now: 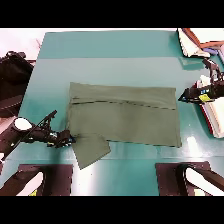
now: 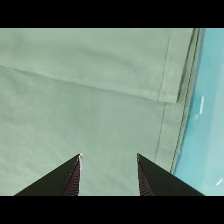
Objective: Fold the shirts.
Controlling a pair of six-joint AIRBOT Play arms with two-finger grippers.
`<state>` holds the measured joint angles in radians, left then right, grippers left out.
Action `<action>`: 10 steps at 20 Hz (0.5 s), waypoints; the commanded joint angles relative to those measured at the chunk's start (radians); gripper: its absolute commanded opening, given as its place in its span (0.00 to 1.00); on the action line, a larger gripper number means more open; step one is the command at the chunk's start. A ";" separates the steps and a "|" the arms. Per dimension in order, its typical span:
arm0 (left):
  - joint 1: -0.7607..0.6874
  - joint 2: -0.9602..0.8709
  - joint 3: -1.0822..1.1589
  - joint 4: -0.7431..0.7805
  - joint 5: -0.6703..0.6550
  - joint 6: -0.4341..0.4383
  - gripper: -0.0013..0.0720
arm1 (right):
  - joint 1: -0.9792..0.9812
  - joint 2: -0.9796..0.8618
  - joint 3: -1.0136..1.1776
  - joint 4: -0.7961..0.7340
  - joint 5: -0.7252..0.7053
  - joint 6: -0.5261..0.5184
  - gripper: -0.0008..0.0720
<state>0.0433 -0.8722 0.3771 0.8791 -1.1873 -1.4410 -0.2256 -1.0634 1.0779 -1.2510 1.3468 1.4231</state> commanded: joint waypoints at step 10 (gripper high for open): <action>0.000 0.005 0.105 -0.024 -0.005 0.063 0.06 | -0.420 0.072 -0.530 -0.055 0.121 -0.065 0.72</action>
<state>0.0433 -0.8680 0.4656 0.8555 -1.1904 -1.3857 -0.5533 -0.9813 0.6815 -1.3056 1.4559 1.3758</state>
